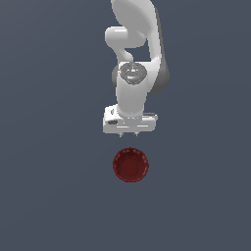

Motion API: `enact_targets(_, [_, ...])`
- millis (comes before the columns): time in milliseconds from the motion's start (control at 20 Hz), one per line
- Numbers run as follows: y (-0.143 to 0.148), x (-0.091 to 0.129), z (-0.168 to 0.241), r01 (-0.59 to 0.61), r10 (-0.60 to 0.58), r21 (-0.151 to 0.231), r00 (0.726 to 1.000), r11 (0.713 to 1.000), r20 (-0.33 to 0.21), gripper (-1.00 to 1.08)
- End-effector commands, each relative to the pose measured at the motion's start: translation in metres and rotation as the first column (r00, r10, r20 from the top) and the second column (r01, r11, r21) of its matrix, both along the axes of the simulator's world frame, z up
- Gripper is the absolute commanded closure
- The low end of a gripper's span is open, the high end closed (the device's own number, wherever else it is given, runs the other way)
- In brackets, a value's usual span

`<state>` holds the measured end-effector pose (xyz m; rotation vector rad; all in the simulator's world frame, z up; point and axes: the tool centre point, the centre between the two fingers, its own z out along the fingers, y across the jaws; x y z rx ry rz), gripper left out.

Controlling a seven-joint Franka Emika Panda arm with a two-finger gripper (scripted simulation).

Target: Pick up the object and move it to a goal position.

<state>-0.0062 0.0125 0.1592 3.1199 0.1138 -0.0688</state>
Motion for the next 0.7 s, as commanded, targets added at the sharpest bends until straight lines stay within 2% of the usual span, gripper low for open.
enact_targets(0, [0.001,0.000,-0.003,-0.023,0.023,-0.016,1.000,1.000,-0.002,-0.20])
enact_targets(350, [0.005,0.003,-0.018,-0.139,0.139,-0.096,0.990,0.986,-0.013,-0.20])
enact_targets(500, [0.009,0.005,-0.027,-0.211,0.210,-0.143,0.978,0.967,-0.024,-0.20])
enact_targets(650, [0.013,0.007,-0.037,-0.293,0.291,-0.194,0.956,0.936,-0.041,-0.20])
